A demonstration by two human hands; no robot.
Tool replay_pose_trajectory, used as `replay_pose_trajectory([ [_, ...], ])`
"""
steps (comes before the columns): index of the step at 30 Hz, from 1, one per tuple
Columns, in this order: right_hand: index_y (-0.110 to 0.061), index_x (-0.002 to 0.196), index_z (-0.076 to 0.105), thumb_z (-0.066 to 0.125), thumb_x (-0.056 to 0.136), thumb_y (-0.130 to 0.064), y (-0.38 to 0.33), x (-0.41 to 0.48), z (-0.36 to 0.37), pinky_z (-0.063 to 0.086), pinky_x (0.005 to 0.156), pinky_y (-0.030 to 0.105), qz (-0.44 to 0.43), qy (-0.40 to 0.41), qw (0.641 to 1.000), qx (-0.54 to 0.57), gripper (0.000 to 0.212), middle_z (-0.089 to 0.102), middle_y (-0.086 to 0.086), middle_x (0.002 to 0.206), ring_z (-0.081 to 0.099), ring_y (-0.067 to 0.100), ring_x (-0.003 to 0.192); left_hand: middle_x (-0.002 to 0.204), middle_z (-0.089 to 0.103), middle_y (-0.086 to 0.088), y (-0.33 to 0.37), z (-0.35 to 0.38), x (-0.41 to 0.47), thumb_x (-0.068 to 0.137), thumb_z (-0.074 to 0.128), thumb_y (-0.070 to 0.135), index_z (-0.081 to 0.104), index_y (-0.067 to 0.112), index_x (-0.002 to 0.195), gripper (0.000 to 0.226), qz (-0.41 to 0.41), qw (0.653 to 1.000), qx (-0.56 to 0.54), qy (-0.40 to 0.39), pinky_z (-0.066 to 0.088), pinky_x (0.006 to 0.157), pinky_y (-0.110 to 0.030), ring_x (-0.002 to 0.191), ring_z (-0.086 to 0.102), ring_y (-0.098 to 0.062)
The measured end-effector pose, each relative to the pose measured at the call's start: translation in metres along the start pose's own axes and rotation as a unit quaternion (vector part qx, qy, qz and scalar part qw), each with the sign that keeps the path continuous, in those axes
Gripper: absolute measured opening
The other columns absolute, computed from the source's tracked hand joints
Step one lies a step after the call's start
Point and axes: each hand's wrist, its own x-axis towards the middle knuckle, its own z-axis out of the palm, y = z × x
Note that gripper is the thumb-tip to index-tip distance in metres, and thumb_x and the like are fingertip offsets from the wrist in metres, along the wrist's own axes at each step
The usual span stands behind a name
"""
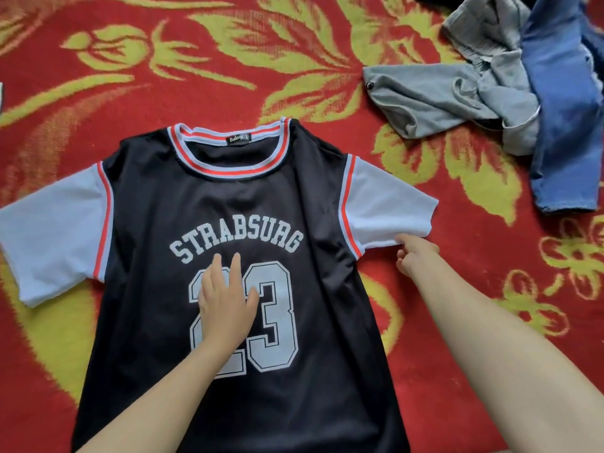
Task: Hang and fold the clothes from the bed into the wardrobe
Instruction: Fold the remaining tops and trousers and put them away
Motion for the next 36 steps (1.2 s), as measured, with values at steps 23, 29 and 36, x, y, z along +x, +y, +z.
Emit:
replay_pose_trajectory([
  [23, -0.012, 0.135, 0.043, 0.043, 0.079, -0.028, 0.054, -0.081, 0.022, 0.056, 0.074, 0.038, -0.715, -0.249, 0.525, -0.388, 0.057, 0.067, 0.016, 0.111, 0.067, 0.032, 0.093, 0.155, 0.019, 0.003, 0.021, -0.009, 0.063, 0.100, 0.028, 0.042, 0.032, 0.033, 0.143, 0.044, 0.026, 0.983, 0.053, -0.172, 0.019, 0.111, -0.039, 0.143, 0.010, -0.022],
  [29, -0.010, 0.139, 0.029, 0.037, 0.085, -0.050, 0.071, -0.053, 0.004, 0.046, 0.096, 0.048, -0.622, -0.237, 0.502, -0.552, 0.068, 0.046, 0.026, 0.136, 0.047, 0.038, 0.125, 0.121, 0.059, -0.004, 0.018, -0.035, 0.086, 0.086, 0.041, 0.049, 0.060, 0.018, 0.112, 0.045, -0.104, 0.916, -0.369, -0.114, 0.043, 0.096, -0.041, 0.112, 0.055, -0.024],
  [36, -0.010, 0.134, 0.038, 0.086, 0.052, -0.034, 0.076, -0.018, -0.025, 0.053, 0.085, 0.043, -0.636, -0.109, 0.467, -0.605, 0.098, 0.052, 0.020, 0.134, 0.056, 0.034, 0.118, 0.092, 0.058, -0.006, 0.039, -0.027, 0.098, 0.089, 0.059, 0.009, 0.042, 0.013, 0.135, 0.049, -0.186, 0.848, -0.492, -0.063, 0.044, 0.066, -0.023, 0.075, 0.055, -0.016],
])
